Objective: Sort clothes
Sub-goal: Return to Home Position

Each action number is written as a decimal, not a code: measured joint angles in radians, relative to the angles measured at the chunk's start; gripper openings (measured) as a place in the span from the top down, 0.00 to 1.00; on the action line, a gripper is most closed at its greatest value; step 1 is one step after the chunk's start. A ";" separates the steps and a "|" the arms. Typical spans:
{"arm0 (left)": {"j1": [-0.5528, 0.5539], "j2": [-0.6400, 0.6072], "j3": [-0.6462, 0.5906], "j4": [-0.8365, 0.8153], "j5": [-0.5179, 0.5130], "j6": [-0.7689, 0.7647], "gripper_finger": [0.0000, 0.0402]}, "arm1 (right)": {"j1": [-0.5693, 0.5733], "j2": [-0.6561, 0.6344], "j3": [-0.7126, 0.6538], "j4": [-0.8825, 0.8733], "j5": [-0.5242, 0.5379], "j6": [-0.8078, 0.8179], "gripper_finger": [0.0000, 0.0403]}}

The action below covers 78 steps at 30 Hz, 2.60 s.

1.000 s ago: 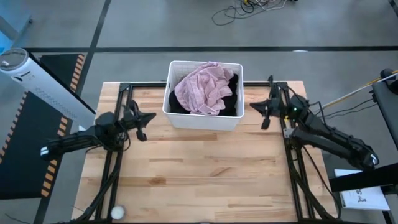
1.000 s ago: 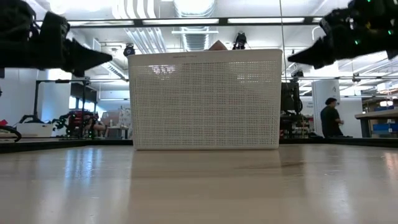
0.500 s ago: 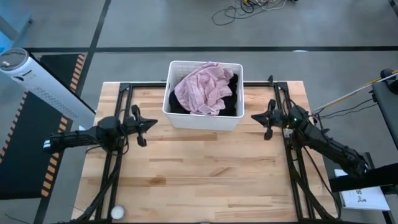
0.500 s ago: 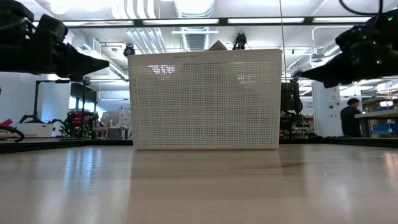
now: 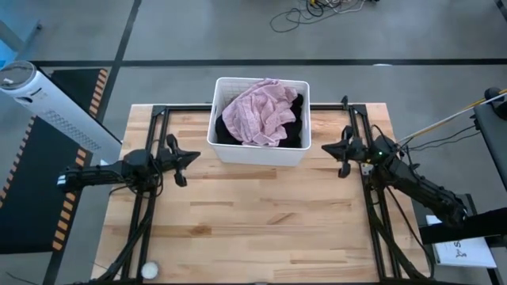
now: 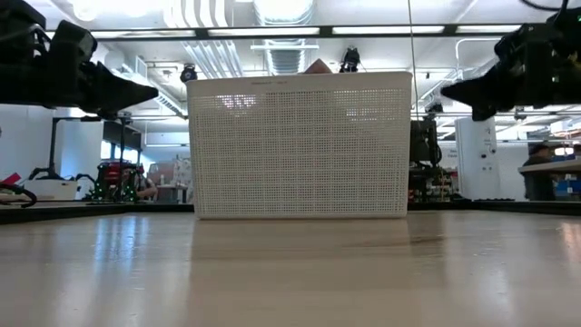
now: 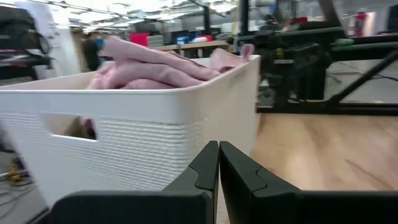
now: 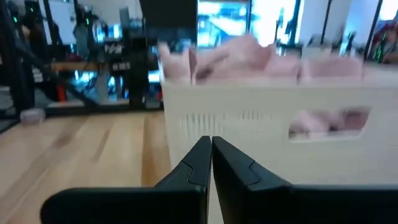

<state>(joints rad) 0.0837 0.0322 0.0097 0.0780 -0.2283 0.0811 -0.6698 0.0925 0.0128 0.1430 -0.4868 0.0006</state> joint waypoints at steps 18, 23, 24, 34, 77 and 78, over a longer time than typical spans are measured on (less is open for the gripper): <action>0.000 -0.029 0.000 -0.019 -0.051 0.002 1.00 | 0.359 0.026 -0.001 0.074 0.360 -0.091 1.00; 0.000 -0.033 0.000 -0.020 -0.051 0.004 1.00 | 0.384 0.026 -0.002 0.004 0.367 -0.095 1.00; 0.000 -0.033 0.000 -0.019 -0.051 0.004 1.00 | 0.384 0.026 -0.002 0.007 0.365 -0.088 1.00; 0.000 -0.033 -0.001 -0.021 -0.051 0.006 1.00 | 0.444 0.033 -0.002 0.004 0.329 -0.049 1.00; 0.000 -0.011 -0.001 -0.016 -0.013 -0.047 0.99 | 0.652 0.034 -0.002 -0.129 0.488 -0.055 1.00; 0.000 -0.011 -0.001 -0.016 -0.013 -0.046 0.98 | 0.652 0.034 -0.002 -0.129 0.487 -0.054 1.00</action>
<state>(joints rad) 0.0837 0.0209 0.0086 0.0623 -0.2413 0.0346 -0.0177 0.1268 0.0105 0.0135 0.0002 -0.0534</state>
